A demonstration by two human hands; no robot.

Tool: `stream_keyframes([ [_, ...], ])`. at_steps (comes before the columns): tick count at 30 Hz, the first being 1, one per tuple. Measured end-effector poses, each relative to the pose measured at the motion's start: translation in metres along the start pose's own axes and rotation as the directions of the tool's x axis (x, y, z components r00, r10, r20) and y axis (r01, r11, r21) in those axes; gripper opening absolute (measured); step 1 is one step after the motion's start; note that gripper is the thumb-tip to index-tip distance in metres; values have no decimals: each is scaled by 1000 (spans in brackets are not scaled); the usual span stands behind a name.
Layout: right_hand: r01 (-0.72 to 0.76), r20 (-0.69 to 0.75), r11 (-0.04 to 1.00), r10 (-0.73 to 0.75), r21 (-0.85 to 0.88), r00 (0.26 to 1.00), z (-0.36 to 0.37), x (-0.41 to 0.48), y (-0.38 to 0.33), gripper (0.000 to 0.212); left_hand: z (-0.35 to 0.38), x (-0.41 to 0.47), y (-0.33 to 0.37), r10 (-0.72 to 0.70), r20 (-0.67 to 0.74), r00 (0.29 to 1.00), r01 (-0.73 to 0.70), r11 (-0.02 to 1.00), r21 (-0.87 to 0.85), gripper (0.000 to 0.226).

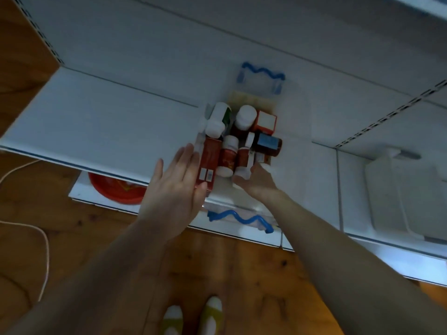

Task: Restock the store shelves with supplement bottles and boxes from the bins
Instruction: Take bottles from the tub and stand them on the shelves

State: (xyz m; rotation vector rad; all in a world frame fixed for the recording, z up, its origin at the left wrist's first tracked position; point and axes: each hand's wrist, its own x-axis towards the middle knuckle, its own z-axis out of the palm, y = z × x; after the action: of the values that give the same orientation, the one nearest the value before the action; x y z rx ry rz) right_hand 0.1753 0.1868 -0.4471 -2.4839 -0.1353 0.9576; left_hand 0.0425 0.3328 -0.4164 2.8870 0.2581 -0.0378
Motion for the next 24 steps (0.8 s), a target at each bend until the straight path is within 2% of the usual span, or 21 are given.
stream_keyframes([
  [4,-10,59,1000,9,15,998,4,16,0,52,5,-1,-2,23,-53,998,-25,999,-27,61],
  [8,-15,77,1000,17,-21,997,6,21,-1,42,6,0,-2,15,-42,999,-17,999,-47,60],
  [17,-42,-42,999,43,4,998,11,27,6,47,6,0,-3,23,-67,997,-27,998,-48,61],
  [22,-59,-113,996,67,70,991,0,15,4,37,5,0,-3,30,-47,998,-31,999,-20,63],
  [24,-73,-145,990,90,124,985,-4,5,4,44,0,1,2,-3,-29,1000,2,1000,-19,69],
])
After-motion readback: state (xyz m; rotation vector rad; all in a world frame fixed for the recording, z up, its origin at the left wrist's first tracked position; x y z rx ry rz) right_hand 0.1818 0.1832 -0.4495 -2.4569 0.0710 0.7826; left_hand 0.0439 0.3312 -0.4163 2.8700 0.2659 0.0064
